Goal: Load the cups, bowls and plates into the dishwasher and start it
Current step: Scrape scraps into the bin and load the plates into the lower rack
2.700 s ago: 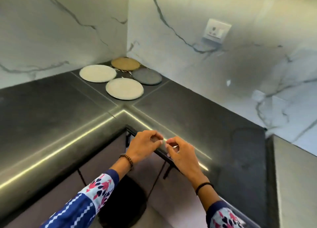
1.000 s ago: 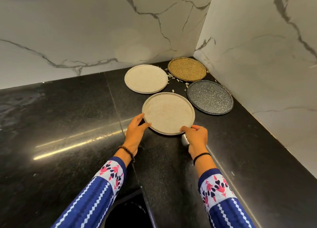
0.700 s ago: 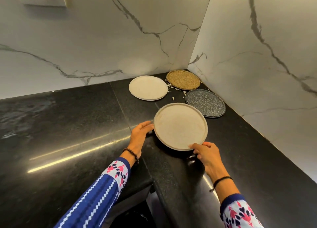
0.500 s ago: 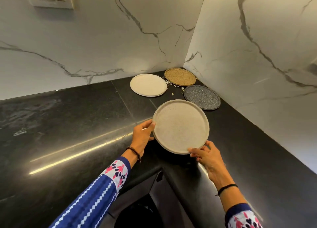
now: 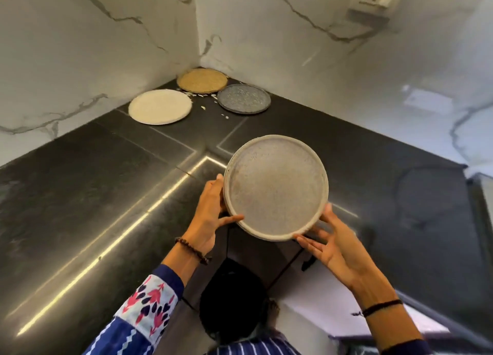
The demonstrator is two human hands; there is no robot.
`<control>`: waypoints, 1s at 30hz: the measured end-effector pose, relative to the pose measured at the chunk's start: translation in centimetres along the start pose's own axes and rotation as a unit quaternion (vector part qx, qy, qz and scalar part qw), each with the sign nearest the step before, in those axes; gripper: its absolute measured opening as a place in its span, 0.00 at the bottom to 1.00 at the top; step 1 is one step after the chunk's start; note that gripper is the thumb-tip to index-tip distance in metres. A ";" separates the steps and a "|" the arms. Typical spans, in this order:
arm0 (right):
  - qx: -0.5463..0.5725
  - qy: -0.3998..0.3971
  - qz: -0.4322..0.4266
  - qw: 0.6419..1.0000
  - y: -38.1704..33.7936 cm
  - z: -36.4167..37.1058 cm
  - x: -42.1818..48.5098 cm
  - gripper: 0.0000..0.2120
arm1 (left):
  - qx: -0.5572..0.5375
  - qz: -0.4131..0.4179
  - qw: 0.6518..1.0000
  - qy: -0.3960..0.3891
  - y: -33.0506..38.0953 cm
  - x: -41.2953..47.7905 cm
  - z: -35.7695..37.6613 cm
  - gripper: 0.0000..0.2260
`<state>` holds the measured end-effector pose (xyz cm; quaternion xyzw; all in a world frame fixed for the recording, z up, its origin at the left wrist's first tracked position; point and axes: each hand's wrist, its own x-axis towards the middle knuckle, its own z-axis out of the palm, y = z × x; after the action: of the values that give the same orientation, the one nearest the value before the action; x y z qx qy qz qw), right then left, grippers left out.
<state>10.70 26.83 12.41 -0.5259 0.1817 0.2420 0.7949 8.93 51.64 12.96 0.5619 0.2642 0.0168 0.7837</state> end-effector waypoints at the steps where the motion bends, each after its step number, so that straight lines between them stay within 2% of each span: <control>1: 0.027 0.010 -0.002 1.000 0.5 -1.0 -1.1 0.23 | 0.002 -0.010 1.000 -0.016 -0.3 -0.5 0.5 0.18; 5: 0.097 0.065 0.009 0.993 2.8 -5.1 -4.8 0.28 | 0.027 -0.042 0.996 -0.078 -2.1 -2.2 3.0 0.20; 10: 0.130 0.173 -0.001 0.976 5.9 -10.3 -9.3 0.24 | 0.065 -0.090 0.982 -0.155 -5.4 -5.0 7.4 0.18; 14: 0.177 0.231 -0.008 0.957 8.2 -14.7 -12.8 0.22 | 0.115 -0.108 0.963 -0.217 -8.4 -7.9 11.2 0.21; 18: 0.233 0.274 -0.017 0.933 10.2 -19.3 -16.3 0.21 | 0.128 -0.150 0.945 -0.259 -11.6 -11.0 15.0 0.18; 23: 0.300 0.310 -0.018 0.902 12.9 -26.4 -21.8 0.23 | 0.138 -0.223 0.923 -0.282 -18.1 -16.1 20.4 0.15; 30: 0.414 0.368 0.003 0.833 19.2 -37.6 -25.5 0.18 | 0.159 -0.266 0.907 -0.284 -30.0 -21.8 25.8 0.11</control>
<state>-22.47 -6.50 -2.48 -0.1977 0.5454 -0.0643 0.8120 -6.74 11.04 0.83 0.5691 0.1693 -0.3946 0.7012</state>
